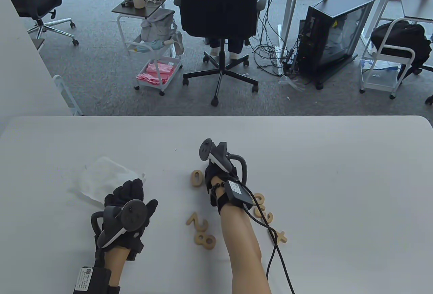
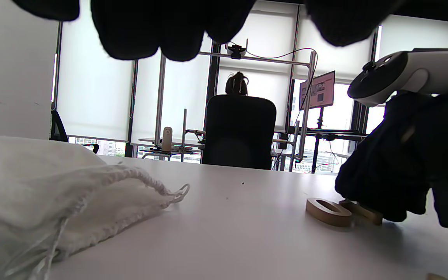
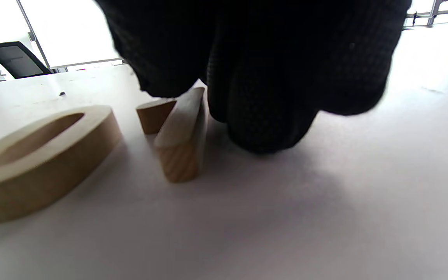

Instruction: Empty bag and arrange number blocks in order

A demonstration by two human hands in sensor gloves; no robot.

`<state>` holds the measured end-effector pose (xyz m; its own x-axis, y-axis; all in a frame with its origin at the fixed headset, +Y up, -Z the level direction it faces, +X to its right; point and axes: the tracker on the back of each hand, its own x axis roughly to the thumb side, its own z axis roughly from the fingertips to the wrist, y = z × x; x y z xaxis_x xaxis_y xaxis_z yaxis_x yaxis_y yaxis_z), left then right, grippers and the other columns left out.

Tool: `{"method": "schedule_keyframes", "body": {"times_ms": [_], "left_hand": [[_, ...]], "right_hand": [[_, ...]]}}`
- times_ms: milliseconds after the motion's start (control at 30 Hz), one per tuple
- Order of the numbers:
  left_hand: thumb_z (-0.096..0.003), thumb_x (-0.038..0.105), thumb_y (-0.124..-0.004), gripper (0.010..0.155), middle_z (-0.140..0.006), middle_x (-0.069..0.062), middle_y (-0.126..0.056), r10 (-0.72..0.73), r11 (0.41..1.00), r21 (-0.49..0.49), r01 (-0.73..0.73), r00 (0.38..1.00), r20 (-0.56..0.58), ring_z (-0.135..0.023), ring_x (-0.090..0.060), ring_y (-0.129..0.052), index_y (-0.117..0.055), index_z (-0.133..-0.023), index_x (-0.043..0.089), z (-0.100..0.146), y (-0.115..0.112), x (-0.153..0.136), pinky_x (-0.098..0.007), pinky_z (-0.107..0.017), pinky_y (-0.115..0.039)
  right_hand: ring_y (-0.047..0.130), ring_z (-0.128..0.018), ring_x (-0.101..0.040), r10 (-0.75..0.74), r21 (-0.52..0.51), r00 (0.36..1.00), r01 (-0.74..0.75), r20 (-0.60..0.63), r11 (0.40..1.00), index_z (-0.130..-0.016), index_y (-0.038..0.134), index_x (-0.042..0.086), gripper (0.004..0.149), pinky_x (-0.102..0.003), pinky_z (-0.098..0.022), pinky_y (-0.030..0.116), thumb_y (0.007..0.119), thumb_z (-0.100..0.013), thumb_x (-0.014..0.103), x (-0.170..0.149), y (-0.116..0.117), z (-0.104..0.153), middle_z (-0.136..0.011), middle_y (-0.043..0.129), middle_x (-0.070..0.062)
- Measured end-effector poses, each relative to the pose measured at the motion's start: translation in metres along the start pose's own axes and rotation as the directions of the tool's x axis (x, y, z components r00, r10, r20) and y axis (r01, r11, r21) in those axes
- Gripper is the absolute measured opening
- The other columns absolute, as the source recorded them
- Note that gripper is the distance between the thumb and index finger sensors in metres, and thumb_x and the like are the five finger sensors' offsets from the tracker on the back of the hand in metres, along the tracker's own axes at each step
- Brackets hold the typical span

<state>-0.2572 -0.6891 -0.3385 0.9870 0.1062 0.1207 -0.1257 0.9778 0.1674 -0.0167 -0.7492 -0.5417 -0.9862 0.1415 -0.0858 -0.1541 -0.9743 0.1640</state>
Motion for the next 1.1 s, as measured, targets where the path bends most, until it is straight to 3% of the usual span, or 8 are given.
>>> {"method": "schedule_keyframes", "body": {"times_ms": [200, 333, 467, 567, 767, 1100], "left_hand": [[-0.0535, 0.053, -0.066, 0.079, -0.109, -0.032, -0.057, -0.001, 1.0, 0.004, 0.001, 1.0, 0.002, -0.096, -0.06, -0.069, -0.05, -0.111, 0.001, 0.0, 0.0, 0.0, -0.079, -0.065, -0.053], [-0.0537, 0.053, -0.066, 0.079, -0.109, -0.032, -0.057, -0.008, 1.0, 0.001, 0.008, 1.0, 0.007, -0.095, -0.06, -0.069, -0.05, -0.111, 0.001, 0.0, -0.001, 0.001, -0.079, -0.065, -0.053], [-0.0536, 0.053, -0.066, 0.079, -0.109, -0.032, -0.057, -0.009, 1.0, 0.009, 0.009, 1.0, 0.008, -0.095, -0.061, -0.069, -0.05, -0.111, 0.001, 0.0, -0.001, 0.001, -0.079, -0.065, -0.053], [-0.0536, 0.053, -0.066, 0.079, -0.109, -0.032, -0.057, -0.012, 1.0, 0.011, 0.012, 1.0, 0.006, -0.095, -0.061, -0.069, -0.05, -0.111, 0.001, 0.0, -0.001, 0.0, -0.079, -0.065, -0.053], [-0.0536, 0.053, -0.066, 0.079, -0.109, -0.032, -0.057, -0.016, 1.0, 0.006, 0.016, 1.0, 0.003, -0.095, -0.061, -0.069, -0.05, -0.111, 0.001, 0.001, -0.003, -0.001, -0.079, -0.065, -0.053], [-0.0536, 0.053, -0.066, 0.079, -0.109, -0.033, -0.057, -0.009, 1.0, -0.004, 0.009, 1.0, -0.008, -0.095, -0.061, -0.069, -0.051, -0.111, 0.001, 0.001, -0.004, -0.004, -0.079, -0.064, -0.053]], "right_hand": [[0.109, -0.047, -0.027, -0.013, -0.054, 0.997, 0.017, 0.073, 0.998, -0.096, 0.079, 0.011, 0.052, -0.038, -0.034, 0.097, 0.084, -0.049, 0.033, -0.005, -0.03, 0.017, -0.074, 0.097, -0.014], [0.103, -0.063, -0.038, -0.017, -0.042, 0.975, 0.027, 0.22, 0.999, -0.096, 0.079, 0.012, 0.053, -0.047, -0.047, 0.092, 0.082, -0.05, 0.037, 0.0, -0.046, 0.045, -0.088, 0.086, -0.022], [0.09, -0.081, -0.047, 0.045, -0.019, 0.915, -0.041, 0.401, 0.999, -0.101, 0.073, 0.012, 0.06, -0.057, -0.06, 0.081, 0.081, -0.05, 0.041, 0.01, -0.046, 0.081, -0.102, 0.071, -0.027], [0.085, -0.086, -0.05, 0.104, -0.026, 0.853, -0.105, 0.512, 0.994, -0.103, 0.071, 0.013, 0.062, -0.06, -0.064, 0.078, 0.081, -0.049, 0.043, 0.022, -0.038, 0.109, -0.106, 0.067, -0.028], [0.083, -0.088, -0.053, 0.227, -0.063, 0.772, -0.237, 0.593, 0.97, -0.104, 0.069, 0.014, 0.065, -0.063, -0.065, 0.075, 0.082, -0.048, 0.044, 0.042, -0.004, 0.151, -0.106, 0.067, -0.028], [0.089, -0.083, -0.05, 0.366, -0.06, 0.737, -0.406, 0.569, 0.912, -0.103, 0.07, 0.013, 0.064, -0.061, -0.062, 0.079, 0.081, -0.048, 0.043, 0.055, 0.055, 0.165, -0.102, 0.073, -0.029]]}}
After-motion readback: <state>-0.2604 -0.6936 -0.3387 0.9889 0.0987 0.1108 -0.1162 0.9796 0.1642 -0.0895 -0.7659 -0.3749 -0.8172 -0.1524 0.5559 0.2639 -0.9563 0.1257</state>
